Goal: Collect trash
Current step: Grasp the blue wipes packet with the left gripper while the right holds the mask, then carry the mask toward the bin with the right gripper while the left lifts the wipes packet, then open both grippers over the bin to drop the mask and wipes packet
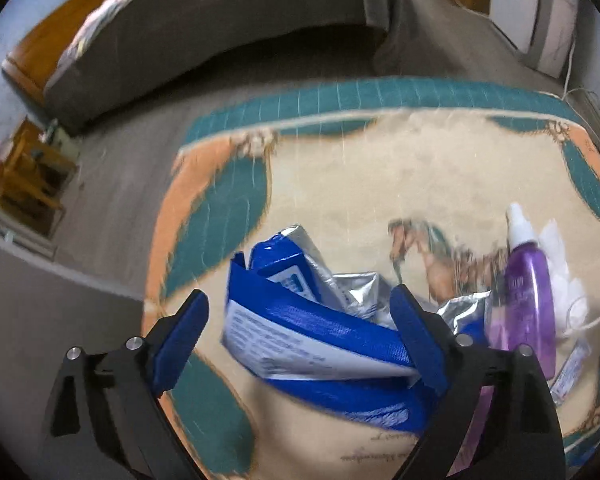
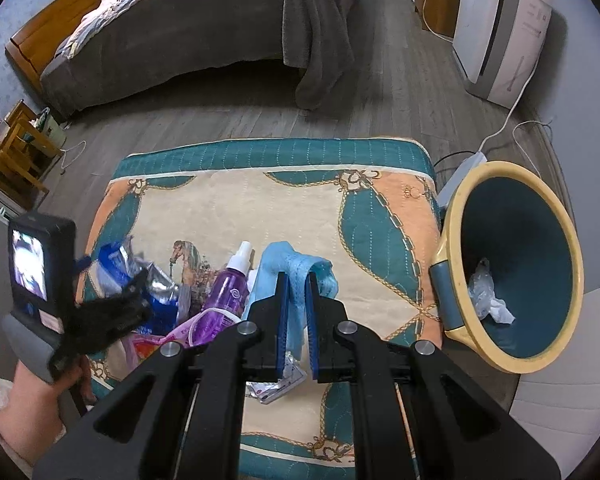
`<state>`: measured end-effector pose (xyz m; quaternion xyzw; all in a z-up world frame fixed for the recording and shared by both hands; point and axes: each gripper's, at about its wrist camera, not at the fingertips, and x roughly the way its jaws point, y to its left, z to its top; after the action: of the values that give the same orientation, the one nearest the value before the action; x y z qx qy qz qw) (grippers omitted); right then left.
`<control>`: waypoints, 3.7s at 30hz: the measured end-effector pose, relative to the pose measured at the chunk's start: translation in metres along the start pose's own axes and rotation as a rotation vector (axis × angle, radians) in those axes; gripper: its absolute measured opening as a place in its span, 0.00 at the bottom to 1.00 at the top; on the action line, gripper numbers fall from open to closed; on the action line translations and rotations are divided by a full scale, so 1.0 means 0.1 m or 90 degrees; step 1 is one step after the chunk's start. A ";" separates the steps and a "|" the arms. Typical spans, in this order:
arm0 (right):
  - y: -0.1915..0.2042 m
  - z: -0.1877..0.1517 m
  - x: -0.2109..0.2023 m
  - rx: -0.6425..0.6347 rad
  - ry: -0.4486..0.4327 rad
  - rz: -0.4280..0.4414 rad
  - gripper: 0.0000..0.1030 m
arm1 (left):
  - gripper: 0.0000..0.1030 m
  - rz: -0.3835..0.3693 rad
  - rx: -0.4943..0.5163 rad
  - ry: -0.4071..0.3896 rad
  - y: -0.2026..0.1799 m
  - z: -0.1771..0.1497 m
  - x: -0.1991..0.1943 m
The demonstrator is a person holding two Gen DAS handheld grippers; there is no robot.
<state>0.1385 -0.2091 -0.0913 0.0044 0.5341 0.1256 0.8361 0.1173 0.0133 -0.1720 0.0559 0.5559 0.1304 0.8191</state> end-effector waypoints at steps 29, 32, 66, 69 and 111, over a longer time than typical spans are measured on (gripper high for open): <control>-0.05 0.03 -0.17 0.001 -0.039 -0.014 0.08 | 0.62 -0.067 0.028 -0.133 0.00 0.20 -0.38; -0.13 0.06 -0.23 0.017 -0.051 -0.015 0.08 | 0.62 -0.056 0.037 -0.177 0.02 0.26 -0.56; -1.74 -0.08 -0.72 0.182 -0.137 -0.101 0.08 | 0.63 -0.232 0.157 -0.322 -1.14 0.32 -1.75; -1.89 -0.10 -0.74 0.195 -0.138 -0.110 0.08 | 0.63 -0.246 0.170 -0.322 -1.26 0.30 -1.79; -2.89 -0.32 -0.54 0.334 -0.139 -0.179 0.08 | 0.70 -0.366 0.339 -0.290 -3.15 0.80 -1.58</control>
<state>0.1478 -0.5045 -0.0977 0.1592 0.4504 -0.1345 0.8682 0.1839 -0.3282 -0.0750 0.1349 0.3688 -0.2657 0.8804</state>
